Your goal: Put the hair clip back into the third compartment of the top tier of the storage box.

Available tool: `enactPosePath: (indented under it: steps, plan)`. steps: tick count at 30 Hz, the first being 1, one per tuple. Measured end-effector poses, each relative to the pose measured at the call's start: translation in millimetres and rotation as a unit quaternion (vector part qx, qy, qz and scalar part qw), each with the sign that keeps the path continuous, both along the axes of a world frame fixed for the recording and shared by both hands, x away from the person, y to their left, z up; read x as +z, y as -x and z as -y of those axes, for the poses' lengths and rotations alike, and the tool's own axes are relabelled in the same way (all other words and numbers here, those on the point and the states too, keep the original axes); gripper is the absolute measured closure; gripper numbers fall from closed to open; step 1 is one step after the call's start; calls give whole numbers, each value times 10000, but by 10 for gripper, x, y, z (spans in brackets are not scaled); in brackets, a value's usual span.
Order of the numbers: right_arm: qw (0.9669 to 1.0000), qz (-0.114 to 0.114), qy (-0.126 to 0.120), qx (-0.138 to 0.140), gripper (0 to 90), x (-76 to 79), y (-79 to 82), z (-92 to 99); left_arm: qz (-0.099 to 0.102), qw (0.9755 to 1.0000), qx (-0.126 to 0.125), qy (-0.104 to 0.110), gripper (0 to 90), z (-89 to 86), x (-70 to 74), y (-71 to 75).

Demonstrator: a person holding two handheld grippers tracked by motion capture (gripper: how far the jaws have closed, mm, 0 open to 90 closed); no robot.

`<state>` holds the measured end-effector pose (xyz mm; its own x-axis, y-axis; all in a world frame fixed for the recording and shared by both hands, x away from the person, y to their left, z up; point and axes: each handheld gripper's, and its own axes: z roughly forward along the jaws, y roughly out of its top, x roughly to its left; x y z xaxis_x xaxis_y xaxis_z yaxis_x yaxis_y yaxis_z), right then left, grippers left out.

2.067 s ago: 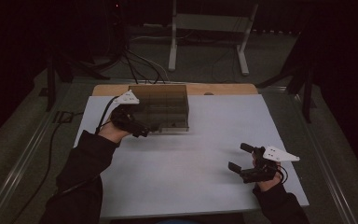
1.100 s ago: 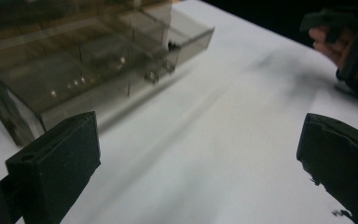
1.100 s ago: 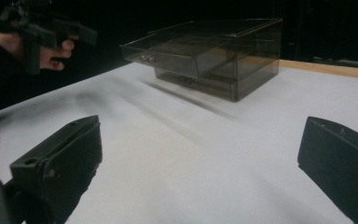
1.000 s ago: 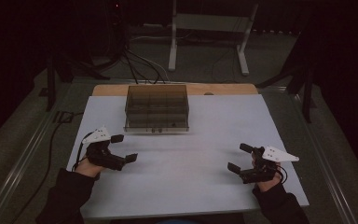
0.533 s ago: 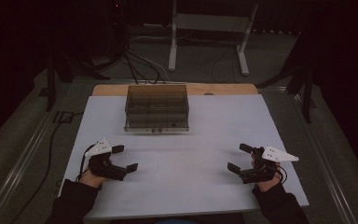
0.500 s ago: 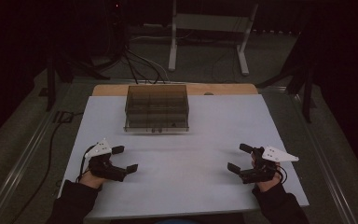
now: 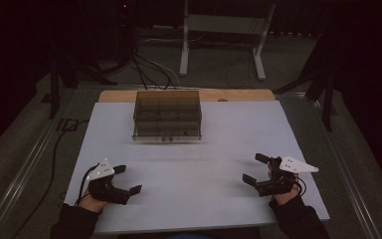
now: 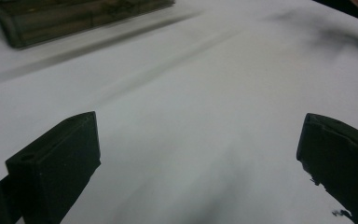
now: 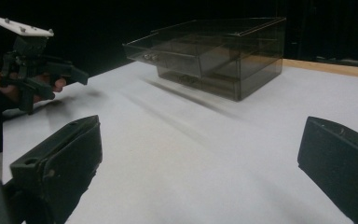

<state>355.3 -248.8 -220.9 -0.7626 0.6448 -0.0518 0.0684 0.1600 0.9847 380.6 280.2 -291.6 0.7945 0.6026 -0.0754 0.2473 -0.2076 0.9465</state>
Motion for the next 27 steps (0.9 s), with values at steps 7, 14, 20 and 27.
enactPosePath:
  steps: [7, 14, 20, 27]
  plan:
    - [10000, -13, -4, 14, 0, -2, 1, 1, -124, 9998, 172, 22, 5, -85, -69, 62]
    - [10000, -30, 30, 21, 0, -4, -3, 0, -116, 9990, 416, 123, 6, -147, -116, 95]
    - [10000, 3, 36, 7, 0, 4, 5, 9, -8, 9982, 571, 186, 6, -165, -100, 112]
    - [10000, -20, 68, 11, 0, -4, -4, 3, 82, 9984, 542, 149, 6, -168, -77, 117]
